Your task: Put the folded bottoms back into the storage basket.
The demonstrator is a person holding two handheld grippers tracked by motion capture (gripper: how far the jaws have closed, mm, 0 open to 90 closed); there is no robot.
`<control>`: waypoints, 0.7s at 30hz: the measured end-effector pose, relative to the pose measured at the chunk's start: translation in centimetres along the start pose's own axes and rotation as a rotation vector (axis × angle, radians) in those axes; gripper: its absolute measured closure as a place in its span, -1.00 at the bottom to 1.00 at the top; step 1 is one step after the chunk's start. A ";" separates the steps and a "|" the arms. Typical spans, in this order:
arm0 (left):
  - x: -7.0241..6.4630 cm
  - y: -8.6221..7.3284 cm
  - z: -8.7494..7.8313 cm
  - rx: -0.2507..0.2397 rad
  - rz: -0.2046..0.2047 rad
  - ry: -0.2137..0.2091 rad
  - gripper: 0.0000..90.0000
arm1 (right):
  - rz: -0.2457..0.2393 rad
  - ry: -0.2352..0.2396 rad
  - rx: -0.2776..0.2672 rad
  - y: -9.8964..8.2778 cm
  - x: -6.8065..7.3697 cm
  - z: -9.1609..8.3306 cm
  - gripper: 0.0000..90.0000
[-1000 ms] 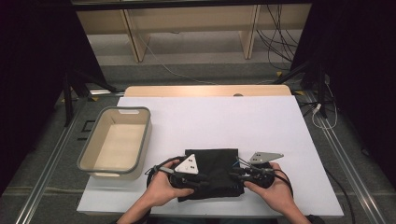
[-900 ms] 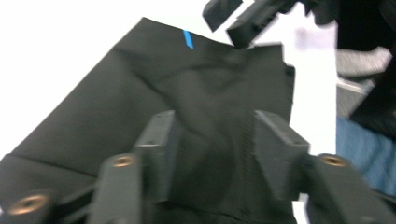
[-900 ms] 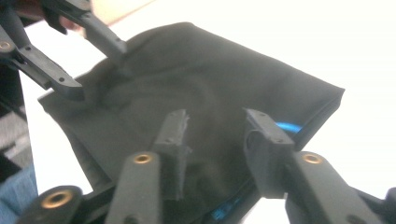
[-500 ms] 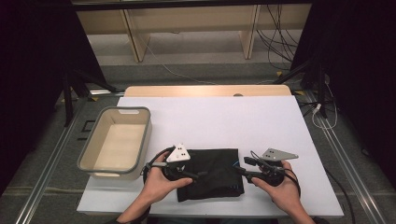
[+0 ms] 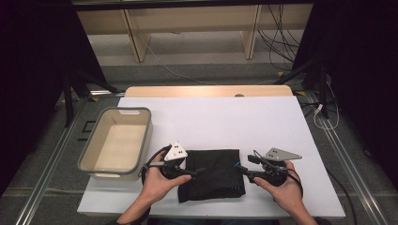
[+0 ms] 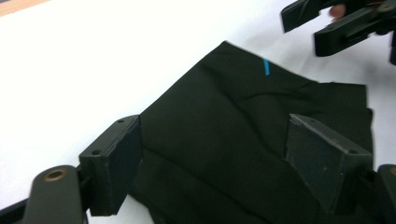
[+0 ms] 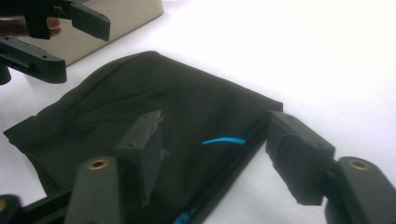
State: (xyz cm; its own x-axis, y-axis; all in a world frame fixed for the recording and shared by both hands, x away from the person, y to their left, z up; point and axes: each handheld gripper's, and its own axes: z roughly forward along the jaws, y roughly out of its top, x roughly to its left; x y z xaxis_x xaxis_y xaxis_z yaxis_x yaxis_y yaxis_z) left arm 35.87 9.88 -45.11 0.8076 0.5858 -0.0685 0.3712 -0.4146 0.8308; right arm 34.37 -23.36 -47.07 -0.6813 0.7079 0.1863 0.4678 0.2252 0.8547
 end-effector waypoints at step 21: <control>1.0 -0.3 0.3 0.019 -0.068 0.061 -0.52 | -0.018 -0.023 -0.068 -0.7 -0.4 -1.4 -0.41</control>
State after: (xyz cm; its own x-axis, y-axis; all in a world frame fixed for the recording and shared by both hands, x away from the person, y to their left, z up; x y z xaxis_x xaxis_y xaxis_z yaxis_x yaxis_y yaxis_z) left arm 36.69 10.40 -45.59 0.7513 0.6538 -0.0899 0.4329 -0.3854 0.8149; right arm 33.54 -24.70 -47.09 -0.6755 0.7198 0.1600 0.4155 0.1924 0.8890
